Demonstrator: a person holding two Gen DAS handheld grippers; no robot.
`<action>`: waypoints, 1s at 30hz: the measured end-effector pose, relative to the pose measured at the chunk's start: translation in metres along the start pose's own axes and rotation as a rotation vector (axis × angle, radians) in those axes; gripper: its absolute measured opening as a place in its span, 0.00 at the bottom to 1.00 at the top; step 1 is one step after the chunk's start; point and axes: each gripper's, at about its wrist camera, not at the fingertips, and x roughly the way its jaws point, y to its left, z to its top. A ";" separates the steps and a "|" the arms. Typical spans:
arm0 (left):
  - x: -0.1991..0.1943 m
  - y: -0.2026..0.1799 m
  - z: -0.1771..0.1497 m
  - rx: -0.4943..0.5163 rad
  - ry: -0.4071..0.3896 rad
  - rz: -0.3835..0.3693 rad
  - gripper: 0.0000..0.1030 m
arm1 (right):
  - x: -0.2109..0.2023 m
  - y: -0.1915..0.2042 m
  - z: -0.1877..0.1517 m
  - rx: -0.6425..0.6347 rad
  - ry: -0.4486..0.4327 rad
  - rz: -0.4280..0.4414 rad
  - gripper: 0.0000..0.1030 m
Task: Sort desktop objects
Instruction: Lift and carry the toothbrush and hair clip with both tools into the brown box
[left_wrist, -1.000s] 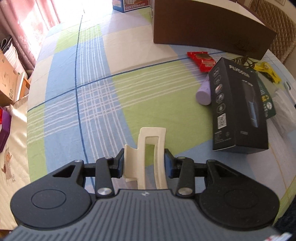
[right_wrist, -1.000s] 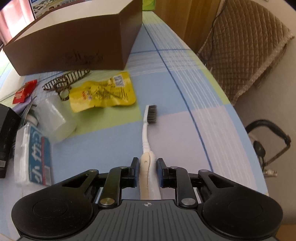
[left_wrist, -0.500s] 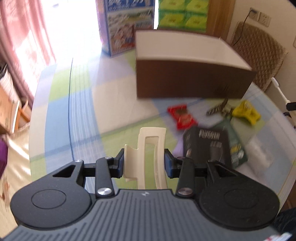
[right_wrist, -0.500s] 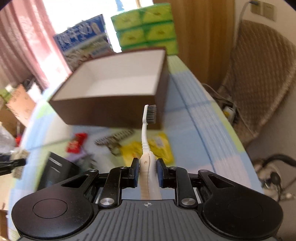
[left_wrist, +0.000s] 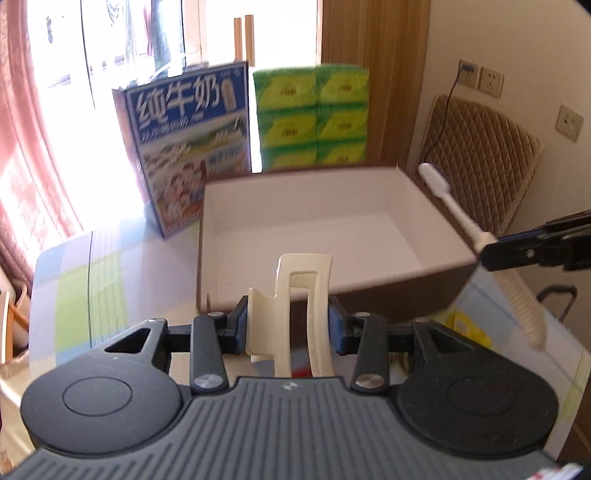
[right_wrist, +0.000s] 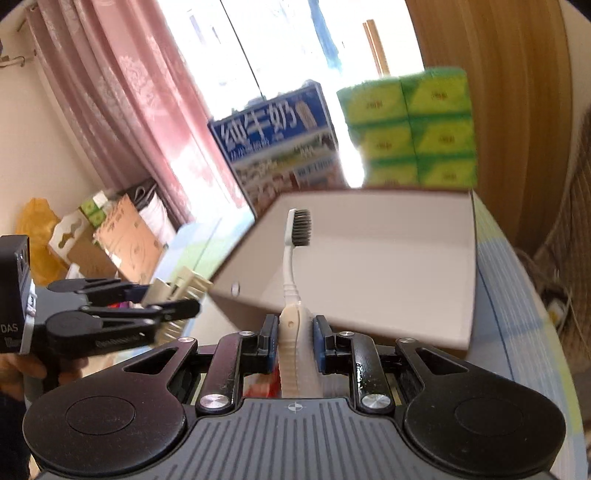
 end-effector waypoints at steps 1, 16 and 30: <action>0.005 0.000 0.010 0.003 -0.007 0.003 0.36 | 0.005 0.000 0.008 0.000 -0.009 -0.004 0.16; 0.109 0.014 0.081 0.009 0.069 0.088 0.36 | 0.093 -0.048 0.073 0.011 0.022 -0.236 0.16; 0.198 0.020 0.066 0.057 0.250 0.130 0.36 | 0.171 -0.096 0.052 -0.052 0.240 -0.374 0.16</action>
